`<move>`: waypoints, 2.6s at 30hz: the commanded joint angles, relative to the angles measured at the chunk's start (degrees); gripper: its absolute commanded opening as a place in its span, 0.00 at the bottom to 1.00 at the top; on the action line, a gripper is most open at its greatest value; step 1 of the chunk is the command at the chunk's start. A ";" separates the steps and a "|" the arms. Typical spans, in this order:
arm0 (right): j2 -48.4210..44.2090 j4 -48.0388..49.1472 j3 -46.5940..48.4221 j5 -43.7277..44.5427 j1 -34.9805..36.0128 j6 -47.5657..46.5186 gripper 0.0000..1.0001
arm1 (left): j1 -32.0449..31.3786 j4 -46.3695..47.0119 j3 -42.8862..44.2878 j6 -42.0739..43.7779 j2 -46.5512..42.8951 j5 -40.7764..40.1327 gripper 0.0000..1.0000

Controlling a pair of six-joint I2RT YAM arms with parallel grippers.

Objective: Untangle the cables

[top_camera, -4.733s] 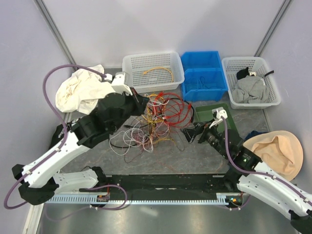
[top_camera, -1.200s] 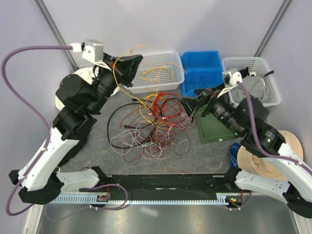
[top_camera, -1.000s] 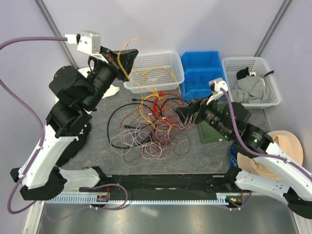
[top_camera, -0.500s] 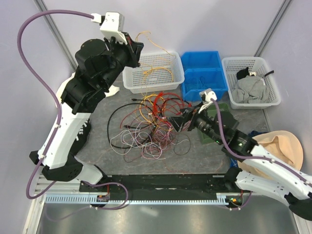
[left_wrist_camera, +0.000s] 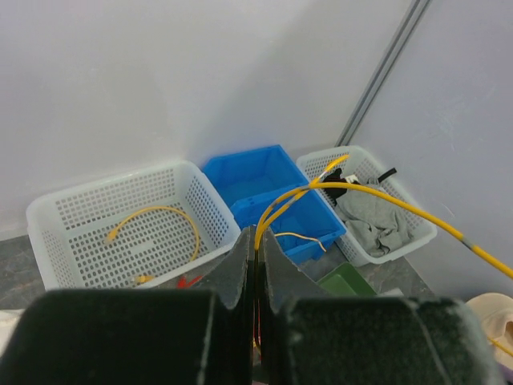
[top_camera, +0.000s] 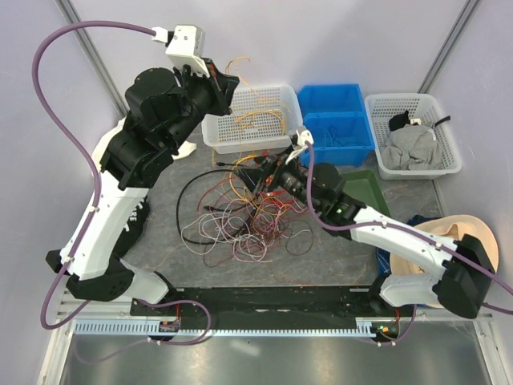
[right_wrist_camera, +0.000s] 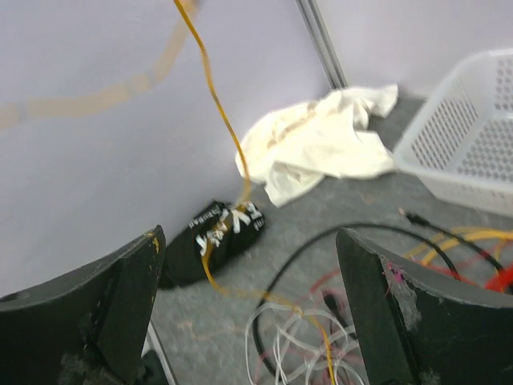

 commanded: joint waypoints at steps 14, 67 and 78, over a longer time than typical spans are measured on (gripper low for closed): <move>0.25 -5.71 6.61 3.96 0.48 -0.73 0.00 | 1.81 0.62 -8.84 -0.89 -6.10 -6.18 0.02; 0.59 -48.02 46.35 8.11 0.39 -0.39 0.00 | -6.53 112.24 -94.02 2.09 -22.11 33.97 1.00; -2.31 -44.94 37.38 4.59 0.48 1.28 0.00 | -7.50 121.98 -90.07 6.14 -9.80 30.37 0.99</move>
